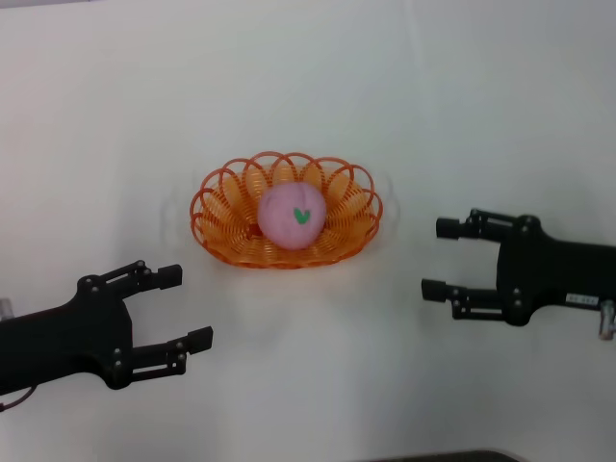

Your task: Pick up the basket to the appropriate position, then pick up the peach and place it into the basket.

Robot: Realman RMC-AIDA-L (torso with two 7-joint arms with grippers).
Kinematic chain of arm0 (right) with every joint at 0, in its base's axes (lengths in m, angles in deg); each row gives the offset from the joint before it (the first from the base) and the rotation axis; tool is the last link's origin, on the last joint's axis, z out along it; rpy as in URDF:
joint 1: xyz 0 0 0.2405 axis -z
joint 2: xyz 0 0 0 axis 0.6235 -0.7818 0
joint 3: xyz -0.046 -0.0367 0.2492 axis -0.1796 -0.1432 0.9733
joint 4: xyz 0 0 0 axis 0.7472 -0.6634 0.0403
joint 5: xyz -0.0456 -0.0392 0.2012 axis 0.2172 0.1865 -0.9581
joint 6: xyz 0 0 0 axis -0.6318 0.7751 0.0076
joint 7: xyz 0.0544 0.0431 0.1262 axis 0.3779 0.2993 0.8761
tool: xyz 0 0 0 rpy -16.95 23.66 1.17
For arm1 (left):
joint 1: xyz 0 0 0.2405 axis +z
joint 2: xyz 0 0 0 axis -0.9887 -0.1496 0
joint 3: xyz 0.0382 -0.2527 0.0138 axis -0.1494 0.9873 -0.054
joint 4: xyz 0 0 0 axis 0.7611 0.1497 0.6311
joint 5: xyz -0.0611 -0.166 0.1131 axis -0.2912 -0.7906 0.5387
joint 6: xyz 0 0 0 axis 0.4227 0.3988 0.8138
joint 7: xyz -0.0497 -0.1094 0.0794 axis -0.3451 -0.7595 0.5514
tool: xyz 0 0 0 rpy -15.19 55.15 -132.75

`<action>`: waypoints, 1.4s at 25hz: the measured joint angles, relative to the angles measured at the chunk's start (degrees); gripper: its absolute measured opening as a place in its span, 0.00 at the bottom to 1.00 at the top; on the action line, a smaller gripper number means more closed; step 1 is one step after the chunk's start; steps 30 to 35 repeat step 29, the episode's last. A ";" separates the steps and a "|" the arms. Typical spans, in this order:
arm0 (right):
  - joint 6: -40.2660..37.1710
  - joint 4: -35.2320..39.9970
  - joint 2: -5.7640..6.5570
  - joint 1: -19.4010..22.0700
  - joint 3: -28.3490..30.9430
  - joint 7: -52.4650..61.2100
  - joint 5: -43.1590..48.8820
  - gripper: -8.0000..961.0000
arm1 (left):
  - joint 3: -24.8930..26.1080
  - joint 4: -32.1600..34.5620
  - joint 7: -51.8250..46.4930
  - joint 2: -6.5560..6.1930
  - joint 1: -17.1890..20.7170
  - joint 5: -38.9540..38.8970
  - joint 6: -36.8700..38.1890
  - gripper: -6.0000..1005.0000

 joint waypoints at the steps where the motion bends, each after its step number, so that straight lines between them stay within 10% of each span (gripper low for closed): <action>1: 0.48 -0.62 0.00 -0.07 0.04 -0.26 0.33 0.86 | 0.00 -0.21 0.26 0.00 0.01 0.09 -0.18 0.86; 35: 4.40 -4.65 -0.09 -0.96 0.16 -2.12 1.81 0.84 | -0.01 -1.17 1.11 0.00 0.02 1.53 -1.59 0.86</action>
